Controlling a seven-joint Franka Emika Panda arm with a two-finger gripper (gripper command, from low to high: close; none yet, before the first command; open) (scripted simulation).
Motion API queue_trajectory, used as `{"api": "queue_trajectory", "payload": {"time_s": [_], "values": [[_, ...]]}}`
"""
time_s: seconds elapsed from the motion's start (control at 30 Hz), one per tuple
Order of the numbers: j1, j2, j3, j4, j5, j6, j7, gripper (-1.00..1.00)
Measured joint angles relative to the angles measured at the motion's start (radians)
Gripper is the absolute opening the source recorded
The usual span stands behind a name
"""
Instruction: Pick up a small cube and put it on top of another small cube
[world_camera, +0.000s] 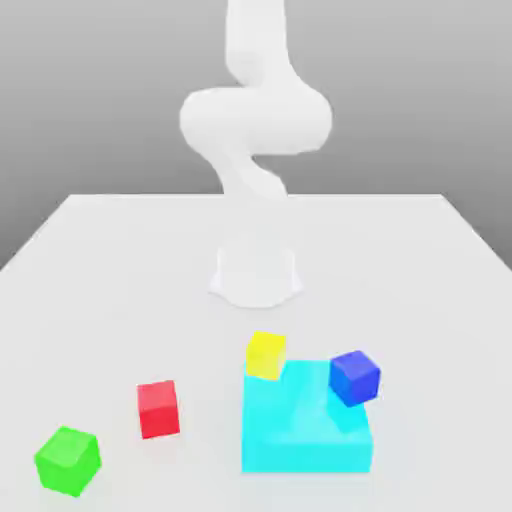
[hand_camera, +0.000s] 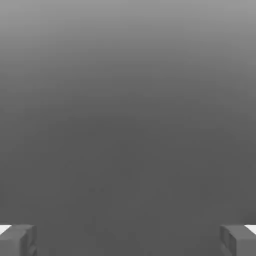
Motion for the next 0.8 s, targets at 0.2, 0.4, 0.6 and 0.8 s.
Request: {"api": "queue_trajectory", "payload": {"time_s": [0.2,0.4,0.6,0.8], "values": [[-0.167,0.235,0.064,-0.132,-0.056,0.144,0.297,0.0],[-0.296,0.457,0.086,-0.257,-0.099,0.281,0.571,0.0],[-0.38,0.669,0.064,-0.383,-0.07,0.42,0.792,0.0],[-0.389,0.859,0.053,-0.421,-0.01,0.566,0.864,0.0]]}}
